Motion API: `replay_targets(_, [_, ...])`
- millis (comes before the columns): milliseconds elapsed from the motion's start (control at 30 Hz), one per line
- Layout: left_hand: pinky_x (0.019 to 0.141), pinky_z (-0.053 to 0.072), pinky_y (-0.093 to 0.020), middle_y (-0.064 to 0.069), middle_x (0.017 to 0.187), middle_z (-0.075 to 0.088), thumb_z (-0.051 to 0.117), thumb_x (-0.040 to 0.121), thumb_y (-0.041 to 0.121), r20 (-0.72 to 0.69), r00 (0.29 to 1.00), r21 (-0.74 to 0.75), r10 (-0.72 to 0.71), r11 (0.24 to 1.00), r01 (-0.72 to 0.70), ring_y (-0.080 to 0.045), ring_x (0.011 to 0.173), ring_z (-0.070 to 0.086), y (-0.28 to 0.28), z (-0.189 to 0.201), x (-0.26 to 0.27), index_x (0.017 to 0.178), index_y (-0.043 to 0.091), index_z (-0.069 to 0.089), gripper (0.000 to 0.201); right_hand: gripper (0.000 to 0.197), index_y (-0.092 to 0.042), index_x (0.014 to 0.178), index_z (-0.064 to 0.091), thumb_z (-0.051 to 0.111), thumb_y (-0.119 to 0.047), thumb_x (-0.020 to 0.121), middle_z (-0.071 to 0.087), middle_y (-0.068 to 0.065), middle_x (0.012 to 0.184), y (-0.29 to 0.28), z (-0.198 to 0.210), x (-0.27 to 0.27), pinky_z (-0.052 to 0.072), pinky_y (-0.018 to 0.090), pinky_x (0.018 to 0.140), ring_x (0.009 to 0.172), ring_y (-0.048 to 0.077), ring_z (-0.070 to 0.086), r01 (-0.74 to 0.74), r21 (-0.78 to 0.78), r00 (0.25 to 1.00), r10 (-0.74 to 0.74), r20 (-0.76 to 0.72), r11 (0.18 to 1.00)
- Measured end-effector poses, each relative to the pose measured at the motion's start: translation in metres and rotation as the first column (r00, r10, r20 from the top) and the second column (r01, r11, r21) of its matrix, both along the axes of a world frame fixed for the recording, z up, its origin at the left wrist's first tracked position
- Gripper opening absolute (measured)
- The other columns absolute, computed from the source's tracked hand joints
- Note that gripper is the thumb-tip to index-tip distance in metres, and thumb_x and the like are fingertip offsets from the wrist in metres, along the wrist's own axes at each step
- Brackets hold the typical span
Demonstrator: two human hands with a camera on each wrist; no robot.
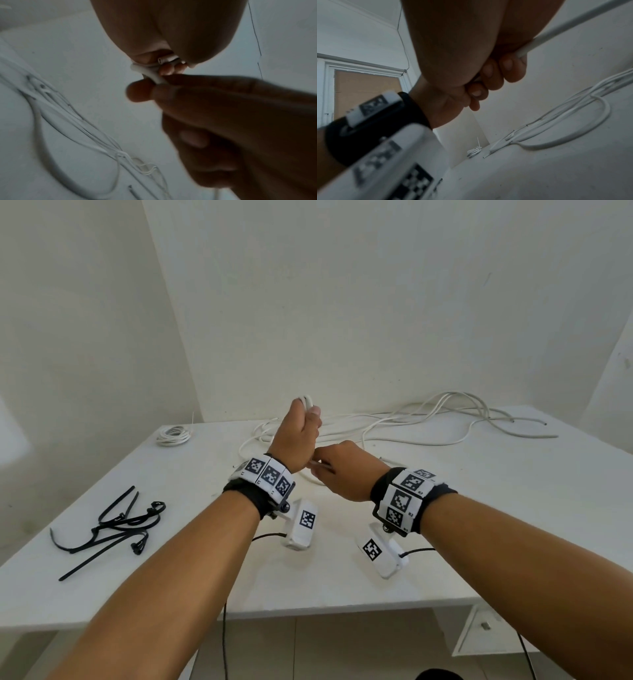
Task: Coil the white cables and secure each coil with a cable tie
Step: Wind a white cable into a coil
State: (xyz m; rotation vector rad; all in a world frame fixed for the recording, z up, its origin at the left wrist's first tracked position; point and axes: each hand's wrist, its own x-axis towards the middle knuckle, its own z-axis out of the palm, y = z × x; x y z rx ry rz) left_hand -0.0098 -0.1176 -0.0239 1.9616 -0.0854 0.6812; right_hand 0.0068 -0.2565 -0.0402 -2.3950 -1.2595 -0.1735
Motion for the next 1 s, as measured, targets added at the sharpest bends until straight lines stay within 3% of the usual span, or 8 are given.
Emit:
replay_targets(133, [0.063,0.033,-0.032,-0.002,0.074,0.038,0.039,0.103,0.021,-0.137,0.990,0.245,0.035,0.970,0.000,-0.017,0.066,0.034,0.008,-0.006,-0.001,0.078,0.019,0.032,0.026,0.023,-0.017,0.103,0.068,0.048,-0.027,0.100,0.058,-0.004,0.076,-0.005,0.013,-0.004,0.043,0.030,0.063,0.068,0.017,0.053,-0.020,-0.083,0.998,0.025,0.061,0.996])
replay_targets(267, [0.060,0.029,-0.032,0.002,0.067,0.036,0.038,0.097,0.020,-0.313,0.950,0.298,0.003,0.950,0.095,-0.015,0.062,0.031,0.009,-0.011,-0.010,0.071,0.018,0.031,0.027,0.010,-0.026,0.091,0.067,0.058,-0.030,0.095,0.054,-0.016,0.072,-0.017,0.032,0.003,0.044,0.029,0.065,0.069,0.010,0.051,-0.043,-0.067,0.997,0.048,0.067,0.997])
replay_targets(433, [0.063,0.034,-0.031,0.002,0.070,0.047,0.029,0.078,0.033,-0.393,0.919,0.368,0.025,0.921,0.132,-0.021,0.069,0.044,0.003,-0.012,-0.019,0.075,0.022,0.044,0.019,0.012,-0.022,0.083,0.070,0.069,-0.033,0.088,0.057,-0.017,0.067,-0.020,0.042,0.015,0.045,0.026,0.061,0.064,0.004,0.053,-0.069,0.005,0.994,0.068,0.085,0.998])
replay_targets(567, [0.048,0.024,-0.027,0.002,0.051,0.035,0.030,0.091,0.058,-0.313,0.934,0.092,-0.171,0.974,0.209,-0.016,0.046,0.025,0.007,-0.018,-0.021,0.054,0.026,0.043,0.051,0.015,-0.020,0.084,0.073,0.077,-0.035,0.084,0.068,-0.014,0.073,-0.029,0.049,0.028,0.044,0.017,0.061,0.067,0.002,0.062,-0.069,0.144,0.998,0.068,0.009,0.987])
replay_targets(633, [0.046,0.023,-0.024,0.003,0.049,0.032,0.031,0.098,0.050,-0.285,0.935,0.051,-0.209,0.971,0.233,-0.015,0.044,0.023,0.005,-0.015,-0.025,0.050,0.028,0.041,0.054,0.013,-0.021,0.085,0.075,0.078,-0.034,0.084,0.072,-0.009,0.077,-0.032,0.050,0.032,0.051,0.022,0.065,0.073,0.007,0.066,-0.068,0.205,0.995,0.081,-0.059,0.976])
replay_targets(733, [0.044,0.021,-0.021,0.003,0.054,0.029,0.030,0.106,0.036,-0.253,0.927,-0.063,-0.277,0.961,0.270,-0.012,0.044,0.022,0.002,-0.008,-0.030,0.065,0.013,0.044,0.049,0.011,-0.021,0.087,0.078,0.077,-0.033,0.085,0.075,-0.004,0.081,-0.033,0.050,0.036,0.055,0.032,0.074,0.079,0.018,0.069,-0.082,0.280,0.989,0.113,-0.096,0.956])
replay_targets(900, [0.044,0.014,-0.022,0.003,0.056,0.025,0.026,0.108,0.031,-0.197,0.917,-0.280,-0.347,0.916,0.287,-0.011,0.047,0.016,-0.002,0.001,-0.039,0.067,0.016,0.040,0.046,0.012,-0.018,0.094,0.079,0.071,-0.027,0.091,0.066,-0.015,0.066,-0.036,0.046,0.043,0.041,0.011,0.059,0.056,0.001,0.054,-0.054,0.408,0.987,0.110,-0.116,0.912])
replay_targets(1000, [0.044,0.008,-0.025,0.004,0.051,0.023,0.022,0.108,0.032,-0.136,0.903,-0.412,-0.408,0.852,0.323,-0.011,0.045,0.012,-0.004,0.011,-0.042,0.065,0.017,0.039,0.049,0.016,-0.029,0.091,0.078,0.063,-0.033,0.096,0.057,-0.011,0.060,-0.035,0.040,0.045,0.036,0.014,0.055,0.050,0.003,0.044,-0.021,0.437,0.987,0.089,-0.136,0.899])
